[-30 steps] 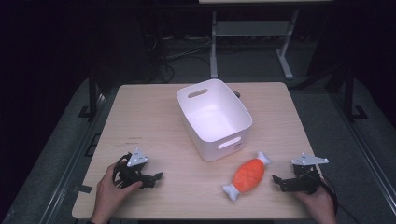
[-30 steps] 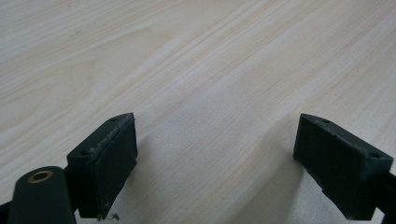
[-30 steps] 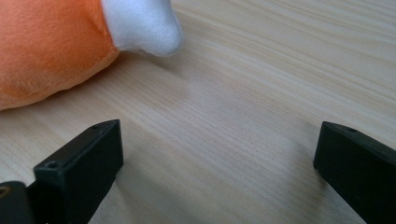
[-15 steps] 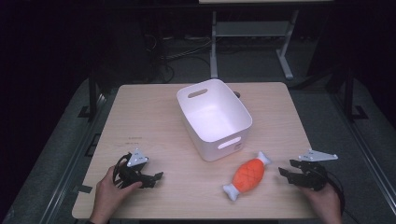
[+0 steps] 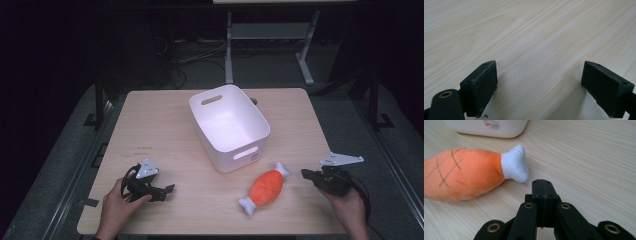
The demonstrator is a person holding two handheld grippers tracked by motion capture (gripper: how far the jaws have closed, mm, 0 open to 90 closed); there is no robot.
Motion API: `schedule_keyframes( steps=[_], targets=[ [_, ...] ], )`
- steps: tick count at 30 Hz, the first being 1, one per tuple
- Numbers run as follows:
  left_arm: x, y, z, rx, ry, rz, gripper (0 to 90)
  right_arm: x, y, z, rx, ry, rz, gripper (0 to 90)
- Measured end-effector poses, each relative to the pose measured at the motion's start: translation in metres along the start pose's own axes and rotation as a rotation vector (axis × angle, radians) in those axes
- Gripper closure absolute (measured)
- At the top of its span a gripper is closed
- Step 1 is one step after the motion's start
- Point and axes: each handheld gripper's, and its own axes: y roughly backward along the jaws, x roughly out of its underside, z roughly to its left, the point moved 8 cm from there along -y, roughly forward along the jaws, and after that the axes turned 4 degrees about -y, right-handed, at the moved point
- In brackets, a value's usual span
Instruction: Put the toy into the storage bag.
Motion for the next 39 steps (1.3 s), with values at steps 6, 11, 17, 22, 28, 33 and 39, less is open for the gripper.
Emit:
schedule_keyframes(
  steps=[6,11,17,22,28,33,39],
  targets=[
    [0.000,0.000,0.000,0.000,0.001,0.000,12.6,-0.011,0.000,0.004,-0.023,0.011,-0.008,89.7],
    [0.000,0.000,0.000,0.000,0.000,0.000,12.6,-0.018,-0.001,0.008,-0.040,0.023,-0.011,89.7],
    [0.000,0.000,0.000,0.000,0.000,0.000,12.6,-0.029,-0.004,0.017,-0.069,0.044,-0.010,89.7],
    [0.000,0.000,0.000,0.000,0.000,0.000,12.6,-0.038,-0.008,0.022,-0.082,0.063,-0.009,89.6],
    [0.000,0.000,0.000,0.000,0.000,0.000,12.6,-0.055,-0.016,0.033,-0.104,0.095,-0.010,89.6],
    [0.000,0.000,0.000,0.000,0.001,0.000,12.6,-0.059,-0.021,0.038,-0.118,0.103,-0.002,89.6],
    [0.000,0.000,0.000,0.000,0.000,0.000,12.6,-0.064,-0.034,0.047,-0.142,0.126,0.021,89.6]
  ],
)
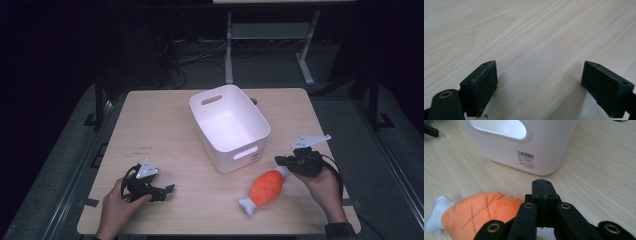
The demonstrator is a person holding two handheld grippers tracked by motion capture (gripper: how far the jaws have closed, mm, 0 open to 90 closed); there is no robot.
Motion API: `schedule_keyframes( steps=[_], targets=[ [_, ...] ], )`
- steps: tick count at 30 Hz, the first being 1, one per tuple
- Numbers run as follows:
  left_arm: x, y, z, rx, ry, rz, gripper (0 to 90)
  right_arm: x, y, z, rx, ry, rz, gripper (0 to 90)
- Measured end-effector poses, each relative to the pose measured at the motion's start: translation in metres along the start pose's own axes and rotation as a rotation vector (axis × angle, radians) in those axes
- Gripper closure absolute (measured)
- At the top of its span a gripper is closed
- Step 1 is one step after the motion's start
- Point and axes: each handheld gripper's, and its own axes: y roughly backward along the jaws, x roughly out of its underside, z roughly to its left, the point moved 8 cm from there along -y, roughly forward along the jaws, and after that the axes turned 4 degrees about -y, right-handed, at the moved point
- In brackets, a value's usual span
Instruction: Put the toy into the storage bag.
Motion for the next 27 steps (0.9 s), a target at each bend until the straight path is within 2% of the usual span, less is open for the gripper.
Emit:
schedule_keyframes(
  steps=[8,14,27],
  targets=[
    [0.000,0.000,0.000,0.000,0.000,0.000,12.6,0.002,-0.016,0.003,-0.011,0.007,0.046,89.6],
    [0.000,0.000,0.000,0.000,0.000,0.001,12.6,0.008,-0.026,-0.002,0.002,0.003,0.080,89.6],
    [0.000,0.000,0.000,0.000,0.000,0.000,12.6,0.017,-0.029,-0.003,0.017,0.007,0.118,89.7]
  ],
)
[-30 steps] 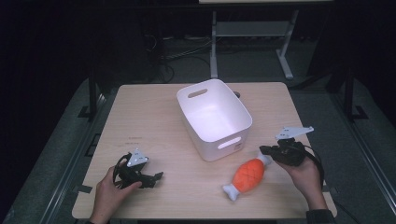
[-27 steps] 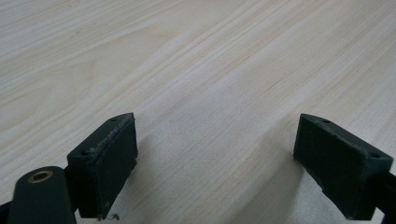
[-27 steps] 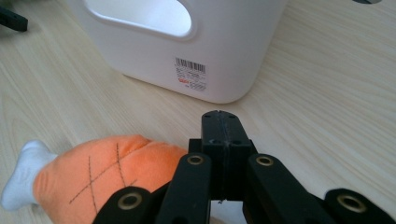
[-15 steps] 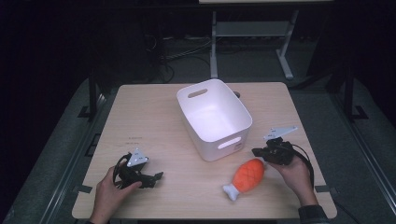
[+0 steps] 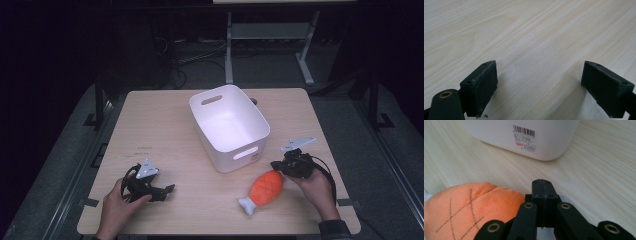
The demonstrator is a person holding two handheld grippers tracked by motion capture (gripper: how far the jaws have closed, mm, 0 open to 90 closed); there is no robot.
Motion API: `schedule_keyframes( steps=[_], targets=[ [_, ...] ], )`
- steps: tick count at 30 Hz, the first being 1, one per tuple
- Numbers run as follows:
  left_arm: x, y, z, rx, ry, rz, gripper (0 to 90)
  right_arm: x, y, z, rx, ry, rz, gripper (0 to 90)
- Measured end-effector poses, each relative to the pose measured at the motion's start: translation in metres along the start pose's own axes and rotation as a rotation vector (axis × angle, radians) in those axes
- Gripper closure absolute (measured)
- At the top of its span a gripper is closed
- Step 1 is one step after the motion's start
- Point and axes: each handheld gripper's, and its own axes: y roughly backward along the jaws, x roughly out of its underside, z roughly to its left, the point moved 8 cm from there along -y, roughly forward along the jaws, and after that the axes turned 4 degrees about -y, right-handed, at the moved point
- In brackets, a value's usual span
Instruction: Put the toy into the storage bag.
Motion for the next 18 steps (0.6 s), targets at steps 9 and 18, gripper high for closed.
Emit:
schedule_keyframes(
  steps=[9,18],
  targets=[
    [0.000,0.000,0.000,0.000,0.000,0.000,12.6,0.008,0.007,0.002,0.004,-0.011,0.006,89.6],
    [0.000,0.000,0.000,0.000,0.000,0.000,12.6,0.021,0.018,0.005,0.011,-0.022,0.017,89.6]
  ],
)
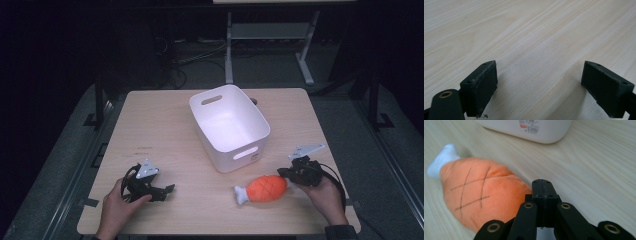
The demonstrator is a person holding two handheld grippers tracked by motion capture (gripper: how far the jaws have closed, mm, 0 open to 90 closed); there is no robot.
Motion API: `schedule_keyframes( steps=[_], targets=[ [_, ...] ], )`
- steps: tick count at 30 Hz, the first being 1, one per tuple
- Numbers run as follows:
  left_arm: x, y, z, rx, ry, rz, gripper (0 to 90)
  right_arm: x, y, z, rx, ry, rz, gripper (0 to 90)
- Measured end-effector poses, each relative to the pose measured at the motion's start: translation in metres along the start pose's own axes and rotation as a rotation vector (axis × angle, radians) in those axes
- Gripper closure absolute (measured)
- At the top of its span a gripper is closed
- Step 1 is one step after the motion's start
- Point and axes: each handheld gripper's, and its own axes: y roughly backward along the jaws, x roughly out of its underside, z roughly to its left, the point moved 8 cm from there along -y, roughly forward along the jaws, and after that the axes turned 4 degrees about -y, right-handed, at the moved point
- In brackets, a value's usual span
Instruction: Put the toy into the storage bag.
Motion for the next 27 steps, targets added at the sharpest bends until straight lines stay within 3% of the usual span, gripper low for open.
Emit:
schedule_keyframes(
  steps=[15,23,27],
  targets=[
    [0.000,0.000,0.000,0.000,0.000,0.000,12.6,0.025,0.012,0.009,-0.009,-0.016,0.022,89.6],
    [0.000,0.000,0.000,0.000,0.000,0.000,12.7,0.031,0.017,0.017,-0.021,-0.016,0.028,89.6],
    [0.000,0.000,0.000,0.000,0.000,0.000,12.6,0.030,0.019,0.014,-0.012,-0.019,0.013,89.0]
  ],
)
